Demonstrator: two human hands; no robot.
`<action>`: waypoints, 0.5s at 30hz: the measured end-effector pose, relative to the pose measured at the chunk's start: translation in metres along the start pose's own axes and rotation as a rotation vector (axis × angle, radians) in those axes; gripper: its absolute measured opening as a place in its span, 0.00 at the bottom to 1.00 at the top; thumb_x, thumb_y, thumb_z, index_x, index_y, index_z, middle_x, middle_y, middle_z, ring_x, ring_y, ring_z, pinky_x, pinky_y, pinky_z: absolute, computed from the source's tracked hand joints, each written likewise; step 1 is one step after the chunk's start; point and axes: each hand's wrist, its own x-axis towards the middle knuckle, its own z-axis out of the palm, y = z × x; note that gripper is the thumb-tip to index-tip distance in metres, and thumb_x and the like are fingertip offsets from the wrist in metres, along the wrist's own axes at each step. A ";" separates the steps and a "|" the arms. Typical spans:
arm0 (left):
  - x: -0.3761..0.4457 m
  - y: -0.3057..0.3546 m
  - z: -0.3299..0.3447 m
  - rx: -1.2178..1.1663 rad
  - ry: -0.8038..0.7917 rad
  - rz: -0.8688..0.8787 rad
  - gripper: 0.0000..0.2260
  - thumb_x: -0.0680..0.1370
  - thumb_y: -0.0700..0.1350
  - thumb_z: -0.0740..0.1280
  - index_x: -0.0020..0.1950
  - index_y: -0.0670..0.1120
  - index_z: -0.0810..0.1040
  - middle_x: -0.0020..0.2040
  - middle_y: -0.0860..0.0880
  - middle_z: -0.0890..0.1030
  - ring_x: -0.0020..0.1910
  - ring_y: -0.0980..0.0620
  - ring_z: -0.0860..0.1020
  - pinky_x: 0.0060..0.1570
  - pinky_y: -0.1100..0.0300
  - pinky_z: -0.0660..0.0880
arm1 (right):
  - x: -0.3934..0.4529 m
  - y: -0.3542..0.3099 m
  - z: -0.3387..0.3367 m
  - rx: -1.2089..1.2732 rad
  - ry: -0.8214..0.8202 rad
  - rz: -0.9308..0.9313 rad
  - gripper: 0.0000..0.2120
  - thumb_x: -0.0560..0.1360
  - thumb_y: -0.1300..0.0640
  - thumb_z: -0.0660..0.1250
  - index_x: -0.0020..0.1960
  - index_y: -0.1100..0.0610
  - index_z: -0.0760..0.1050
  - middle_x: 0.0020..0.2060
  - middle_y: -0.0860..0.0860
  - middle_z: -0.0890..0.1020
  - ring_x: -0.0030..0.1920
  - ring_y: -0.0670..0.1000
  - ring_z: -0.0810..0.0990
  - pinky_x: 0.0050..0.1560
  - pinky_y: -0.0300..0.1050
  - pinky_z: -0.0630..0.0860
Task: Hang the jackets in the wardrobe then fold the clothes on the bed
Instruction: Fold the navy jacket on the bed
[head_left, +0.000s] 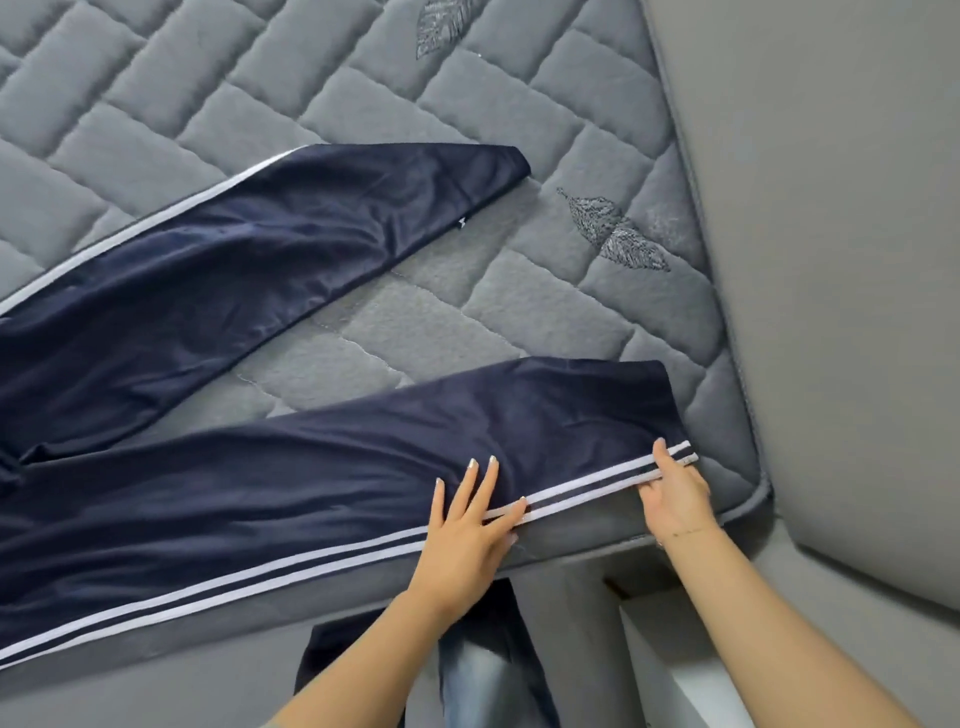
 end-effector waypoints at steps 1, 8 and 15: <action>0.002 0.002 -0.002 -0.013 0.001 -0.007 0.21 0.84 0.55 0.54 0.77 0.61 0.60 0.79 0.52 0.39 0.77 0.50 0.32 0.74 0.46 0.33 | 0.002 0.000 -0.004 -0.006 0.043 -0.011 0.12 0.80 0.60 0.65 0.62 0.61 0.74 0.47 0.49 0.80 0.52 0.48 0.80 0.66 0.52 0.73; 0.044 -0.002 -0.054 -0.022 0.190 -0.063 0.22 0.82 0.48 0.64 0.76 0.50 0.67 0.80 0.47 0.55 0.79 0.47 0.52 0.77 0.44 0.47 | -0.001 0.004 -0.020 -0.228 0.211 -0.183 0.17 0.76 0.67 0.67 0.64 0.62 0.75 0.56 0.57 0.80 0.53 0.55 0.78 0.59 0.48 0.76; 0.110 -0.010 -0.091 0.011 0.071 -0.199 0.20 0.79 0.56 0.64 0.70 0.52 0.70 0.64 0.51 0.71 0.65 0.47 0.68 0.64 0.52 0.62 | 0.012 -0.033 0.013 -0.577 0.006 -0.363 0.19 0.72 0.48 0.74 0.58 0.54 0.74 0.54 0.50 0.79 0.54 0.49 0.78 0.52 0.42 0.73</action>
